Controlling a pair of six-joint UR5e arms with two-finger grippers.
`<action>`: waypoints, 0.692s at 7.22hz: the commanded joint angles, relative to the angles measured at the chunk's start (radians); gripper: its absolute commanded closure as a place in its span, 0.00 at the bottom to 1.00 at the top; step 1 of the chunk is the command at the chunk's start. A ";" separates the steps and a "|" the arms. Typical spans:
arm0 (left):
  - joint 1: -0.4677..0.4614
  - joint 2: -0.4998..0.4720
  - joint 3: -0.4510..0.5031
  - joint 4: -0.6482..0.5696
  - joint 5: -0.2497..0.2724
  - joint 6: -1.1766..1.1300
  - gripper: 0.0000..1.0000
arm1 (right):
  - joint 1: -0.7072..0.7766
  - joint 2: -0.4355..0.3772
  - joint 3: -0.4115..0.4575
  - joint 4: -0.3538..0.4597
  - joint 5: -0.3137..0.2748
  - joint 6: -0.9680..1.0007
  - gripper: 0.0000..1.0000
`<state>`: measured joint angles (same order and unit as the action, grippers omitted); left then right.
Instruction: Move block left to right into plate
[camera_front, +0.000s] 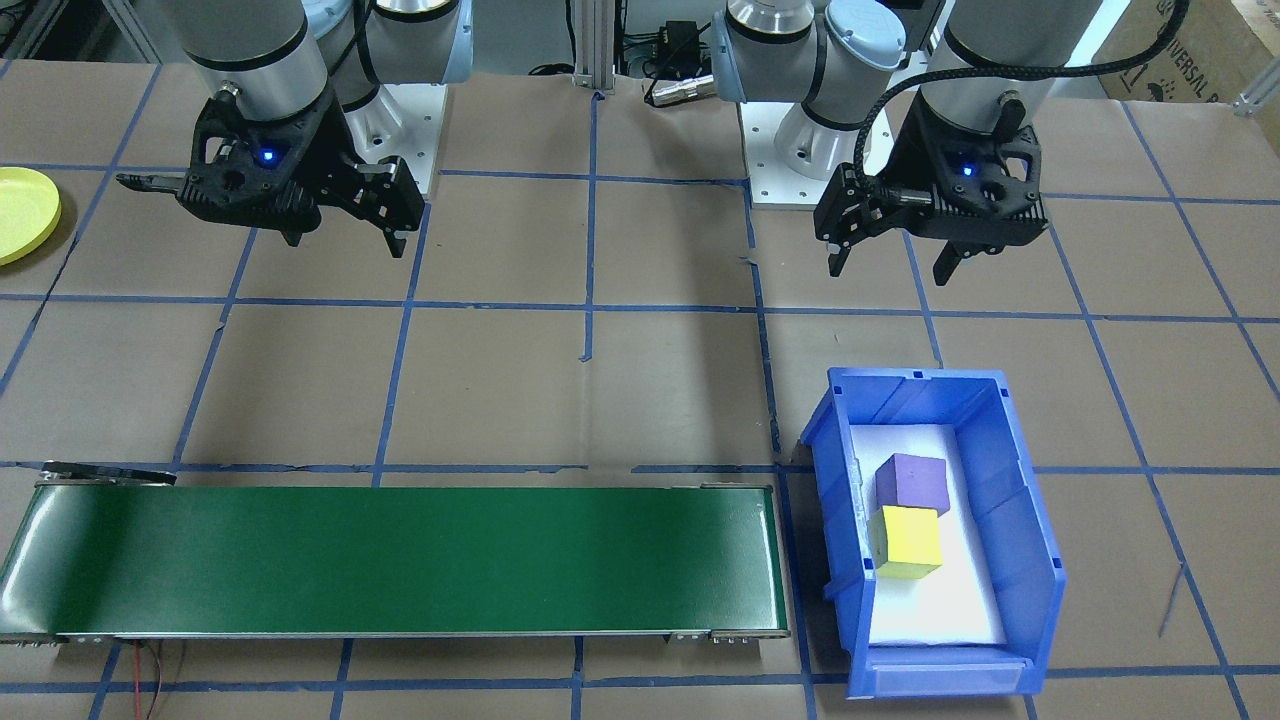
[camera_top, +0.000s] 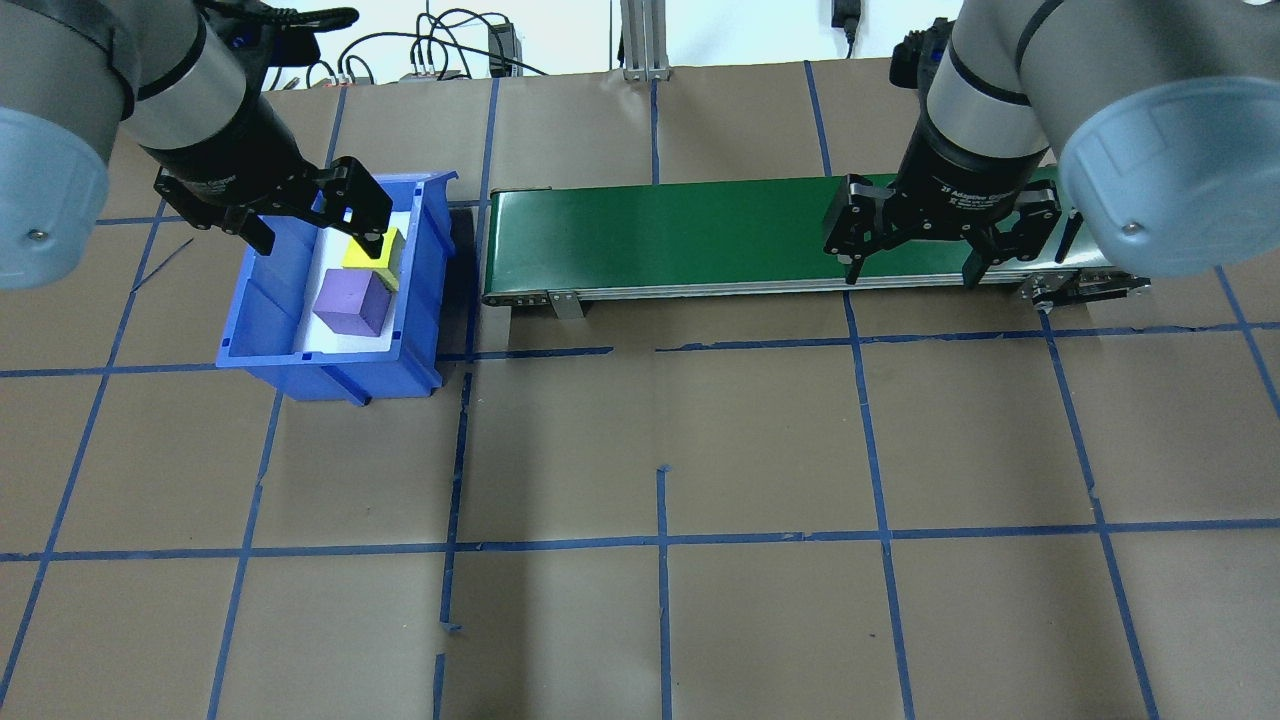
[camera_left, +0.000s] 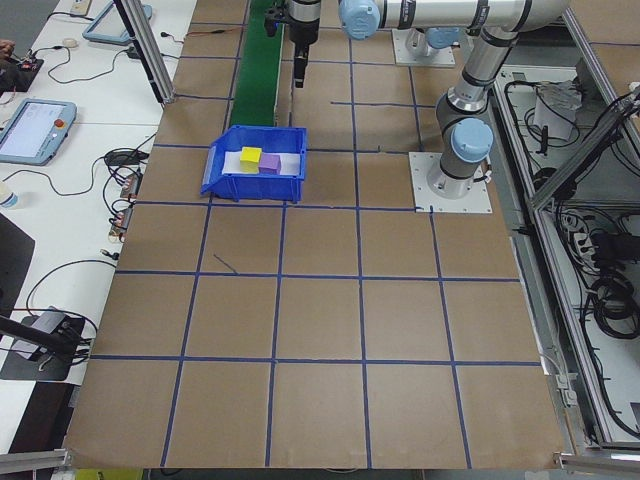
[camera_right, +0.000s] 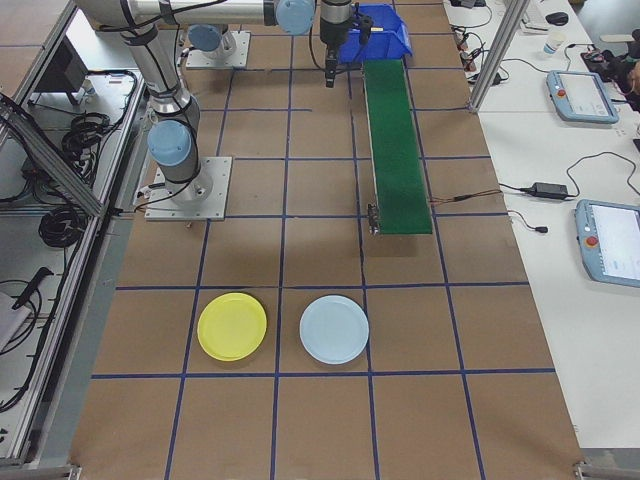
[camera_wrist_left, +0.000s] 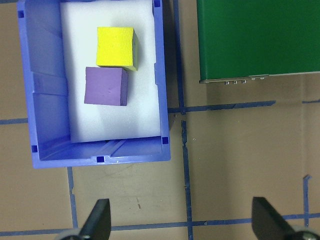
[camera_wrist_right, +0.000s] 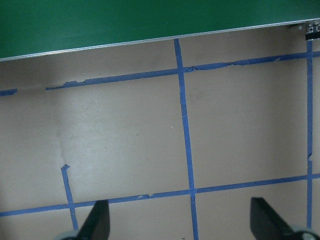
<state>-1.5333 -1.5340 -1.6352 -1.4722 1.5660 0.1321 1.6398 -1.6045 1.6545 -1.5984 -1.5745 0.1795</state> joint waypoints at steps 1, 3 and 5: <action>-0.001 0.000 0.000 -0.002 -0.011 0.011 0.00 | 0.000 0.000 -0.001 0.002 -0.001 0.000 0.00; 0.001 0.000 0.000 -0.002 -0.009 0.011 0.00 | 0.000 0.000 -0.001 0.000 -0.001 0.000 0.00; 0.004 0.009 -0.002 -0.006 0.002 0.020 0.00 | 0.000 0.000 -0.001 0.000 -0.001 0.000 0.00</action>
<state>-1.5305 -1.5311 -1.6357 -1.4752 1.5619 0.1447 1.6398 -1.6045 1.6537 -1.5983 -1.5754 0.1795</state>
